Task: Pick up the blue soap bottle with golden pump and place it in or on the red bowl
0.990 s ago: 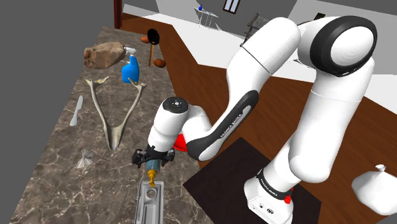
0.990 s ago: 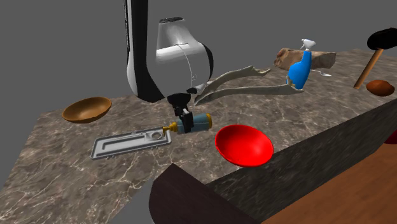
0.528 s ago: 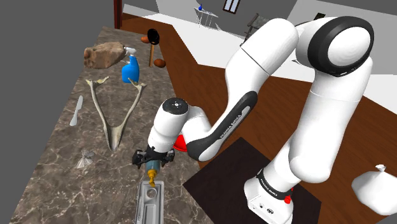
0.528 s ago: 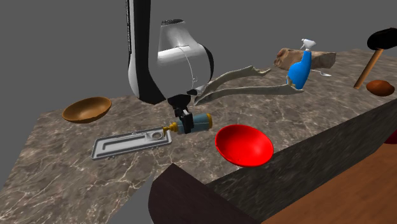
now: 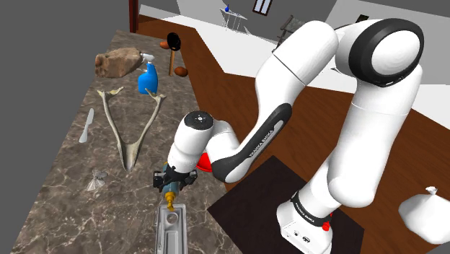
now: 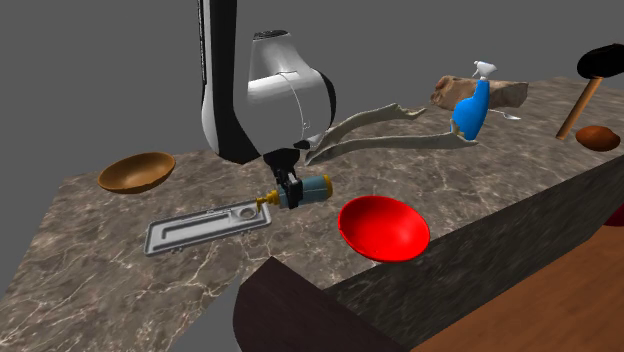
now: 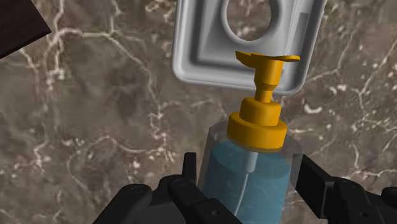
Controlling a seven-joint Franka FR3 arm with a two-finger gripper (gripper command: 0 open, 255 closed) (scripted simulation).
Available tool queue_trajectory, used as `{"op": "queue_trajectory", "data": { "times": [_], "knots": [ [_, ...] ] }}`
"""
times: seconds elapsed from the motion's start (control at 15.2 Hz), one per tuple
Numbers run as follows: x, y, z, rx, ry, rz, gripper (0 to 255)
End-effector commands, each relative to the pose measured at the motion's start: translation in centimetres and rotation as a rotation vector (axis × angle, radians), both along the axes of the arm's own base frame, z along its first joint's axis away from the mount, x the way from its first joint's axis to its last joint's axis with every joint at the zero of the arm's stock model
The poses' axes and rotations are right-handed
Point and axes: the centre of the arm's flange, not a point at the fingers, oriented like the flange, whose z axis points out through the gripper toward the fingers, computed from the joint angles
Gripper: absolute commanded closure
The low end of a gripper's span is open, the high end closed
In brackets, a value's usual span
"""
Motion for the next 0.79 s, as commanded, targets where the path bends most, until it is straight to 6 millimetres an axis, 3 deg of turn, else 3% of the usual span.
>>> {"op": "queue_trajectory", "data": {
  "times": [0.0,0.13,0.73],
  "knots": [
    [0.0,0.0,0.0,0.000,0.001,0.000,255],
    [0.0,0.0,0.0,0.000,0.001,0.000,255],
    [0.0,0.0,4.7,0.000,0.001,0.000,255]
  ]
}}
